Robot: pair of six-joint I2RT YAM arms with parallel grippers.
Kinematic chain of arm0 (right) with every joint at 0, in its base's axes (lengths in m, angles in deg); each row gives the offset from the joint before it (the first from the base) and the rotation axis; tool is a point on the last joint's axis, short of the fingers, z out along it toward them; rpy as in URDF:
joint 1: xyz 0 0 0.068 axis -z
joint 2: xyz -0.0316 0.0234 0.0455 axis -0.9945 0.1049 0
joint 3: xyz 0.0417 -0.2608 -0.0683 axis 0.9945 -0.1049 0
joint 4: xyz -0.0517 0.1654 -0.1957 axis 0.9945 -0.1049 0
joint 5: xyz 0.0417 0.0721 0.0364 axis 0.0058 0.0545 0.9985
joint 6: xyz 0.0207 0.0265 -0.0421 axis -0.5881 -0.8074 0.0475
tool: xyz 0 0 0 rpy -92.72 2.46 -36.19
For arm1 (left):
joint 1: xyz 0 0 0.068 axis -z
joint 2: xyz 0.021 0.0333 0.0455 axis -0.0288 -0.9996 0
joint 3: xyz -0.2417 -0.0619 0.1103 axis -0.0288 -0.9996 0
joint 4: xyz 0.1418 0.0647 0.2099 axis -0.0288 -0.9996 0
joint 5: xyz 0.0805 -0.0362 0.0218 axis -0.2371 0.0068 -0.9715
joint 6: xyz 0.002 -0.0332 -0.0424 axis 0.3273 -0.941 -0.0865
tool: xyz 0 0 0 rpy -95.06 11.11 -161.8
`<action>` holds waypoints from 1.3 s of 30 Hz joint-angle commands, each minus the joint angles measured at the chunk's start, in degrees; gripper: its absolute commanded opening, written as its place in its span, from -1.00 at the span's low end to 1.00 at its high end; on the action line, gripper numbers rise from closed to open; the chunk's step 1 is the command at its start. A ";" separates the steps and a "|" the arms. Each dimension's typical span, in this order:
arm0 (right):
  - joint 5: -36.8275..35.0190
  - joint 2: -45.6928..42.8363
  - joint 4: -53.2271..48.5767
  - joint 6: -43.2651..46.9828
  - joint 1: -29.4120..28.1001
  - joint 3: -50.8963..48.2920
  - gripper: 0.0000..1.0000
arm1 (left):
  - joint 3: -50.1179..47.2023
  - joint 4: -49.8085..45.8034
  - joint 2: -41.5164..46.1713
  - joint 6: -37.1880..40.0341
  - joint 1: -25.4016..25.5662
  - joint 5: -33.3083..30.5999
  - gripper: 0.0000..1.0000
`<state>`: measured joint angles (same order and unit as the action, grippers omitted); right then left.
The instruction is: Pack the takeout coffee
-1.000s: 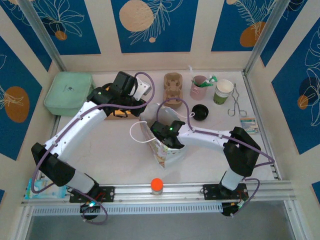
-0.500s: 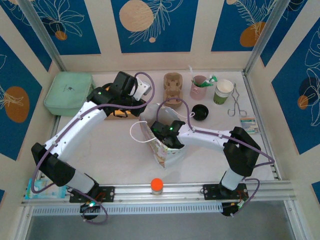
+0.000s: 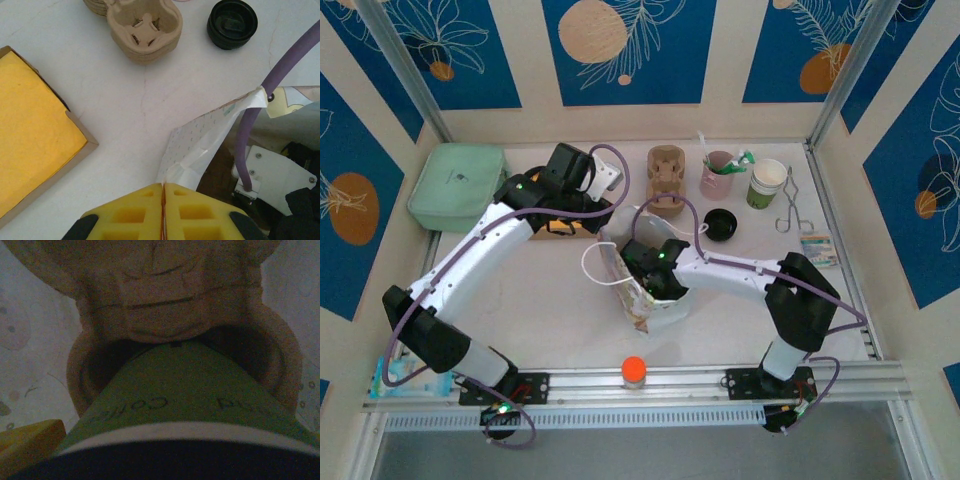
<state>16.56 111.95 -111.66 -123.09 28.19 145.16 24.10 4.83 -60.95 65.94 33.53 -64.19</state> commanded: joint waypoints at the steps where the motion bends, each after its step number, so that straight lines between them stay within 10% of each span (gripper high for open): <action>1: 0.97 11.92 11.57 1.33 1.03 -7.07 0.99 | 0.65 0.36 0.41 0.10 -0.04 -1.28 -0.81; 39: 2.65 17.46 15.89 0.64 0.07 -8.21 0.99 | -0.14 0.57 0.75 0.19 -0.02 -1.50 -0.81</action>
<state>16.56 112.74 -111.64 -123.31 28.10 145.40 24.10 4.83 -60.95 65.94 33.53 -64.21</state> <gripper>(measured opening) 0.991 0.097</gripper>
